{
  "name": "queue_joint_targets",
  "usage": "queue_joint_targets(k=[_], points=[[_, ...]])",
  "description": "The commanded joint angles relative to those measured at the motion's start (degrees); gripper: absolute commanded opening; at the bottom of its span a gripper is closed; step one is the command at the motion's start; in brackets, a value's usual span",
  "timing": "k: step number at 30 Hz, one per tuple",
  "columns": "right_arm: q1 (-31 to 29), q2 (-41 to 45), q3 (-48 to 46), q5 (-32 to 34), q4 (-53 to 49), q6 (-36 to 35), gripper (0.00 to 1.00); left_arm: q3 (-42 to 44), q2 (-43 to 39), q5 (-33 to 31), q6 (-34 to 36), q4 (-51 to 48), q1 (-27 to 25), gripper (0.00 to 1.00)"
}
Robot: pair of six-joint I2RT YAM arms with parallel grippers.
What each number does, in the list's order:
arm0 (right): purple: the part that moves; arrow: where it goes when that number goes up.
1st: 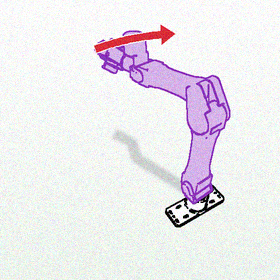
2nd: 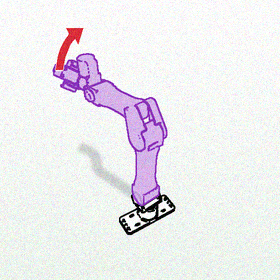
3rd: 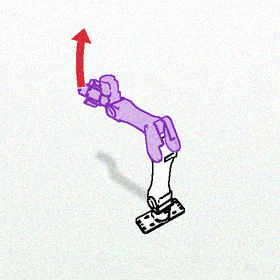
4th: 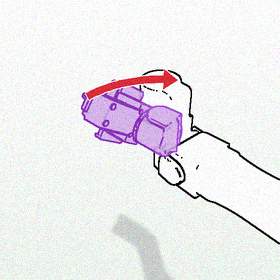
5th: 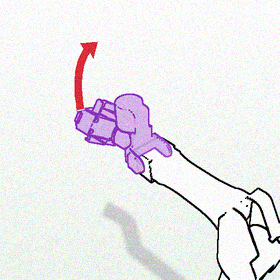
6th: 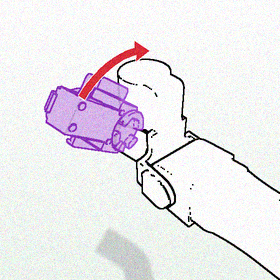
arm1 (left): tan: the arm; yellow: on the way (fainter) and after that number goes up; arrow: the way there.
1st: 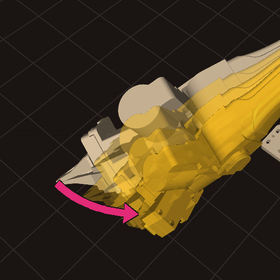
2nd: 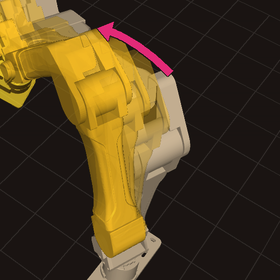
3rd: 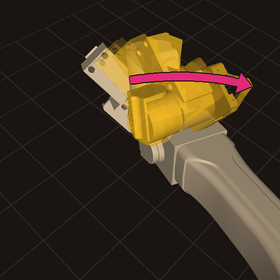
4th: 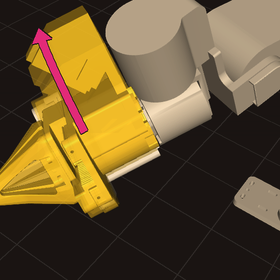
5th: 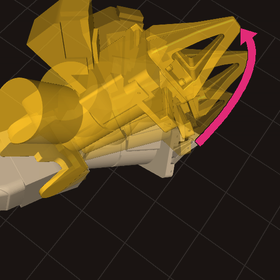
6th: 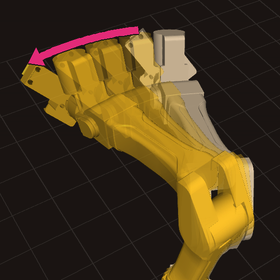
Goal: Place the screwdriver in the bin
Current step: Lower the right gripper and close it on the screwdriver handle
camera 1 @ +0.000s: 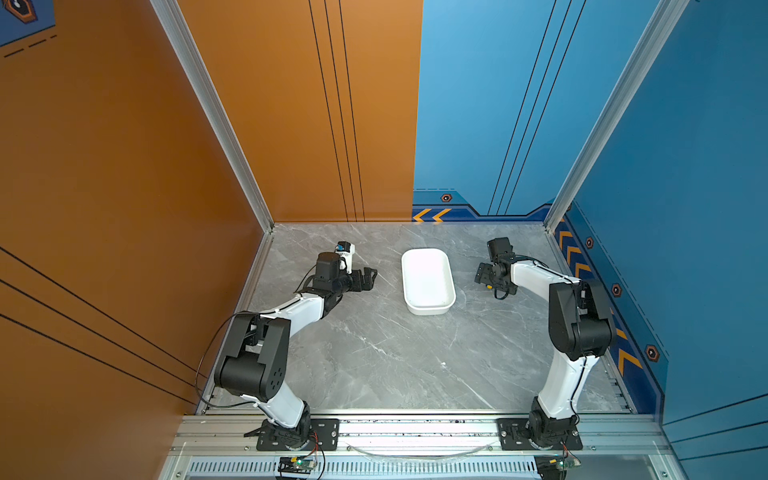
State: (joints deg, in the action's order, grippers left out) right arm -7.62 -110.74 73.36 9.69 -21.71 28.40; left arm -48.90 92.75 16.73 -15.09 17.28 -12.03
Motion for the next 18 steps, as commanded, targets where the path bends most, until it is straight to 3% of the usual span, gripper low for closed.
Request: queue_joint_targets(k=[1,8,13,15,18], points=[[-0.18,-2.71,2.21,0.25,-2.47,1.59,0.89,-1.54,0.79,0.4,-0.38,-0.23,-0.7,0.98],[-0.05,-5.57,4.03,0.14,-2.49,2.27,0.83,-1.27,0.73,0.41,-0.11,-0.27,-0.55,0.98],[0.35,-6.66,4.53,-0.69,-2.46,1.77,0.67,-0.06,-0.16,-0.11,-0.07,-0.28,-0.6,0.98],[0.44,-7.07,4.7,-0.95,-2.54,1.74,0.66,0.49,-0.62,-0.68,-0.02,-0.27,-0.61,0.98],[0.5,-7.54,4.86,-1.96,-2.54,1.5,0.53,0.92,-1.29,-0.88,0.11,-0.29,-0.47,0.98]])
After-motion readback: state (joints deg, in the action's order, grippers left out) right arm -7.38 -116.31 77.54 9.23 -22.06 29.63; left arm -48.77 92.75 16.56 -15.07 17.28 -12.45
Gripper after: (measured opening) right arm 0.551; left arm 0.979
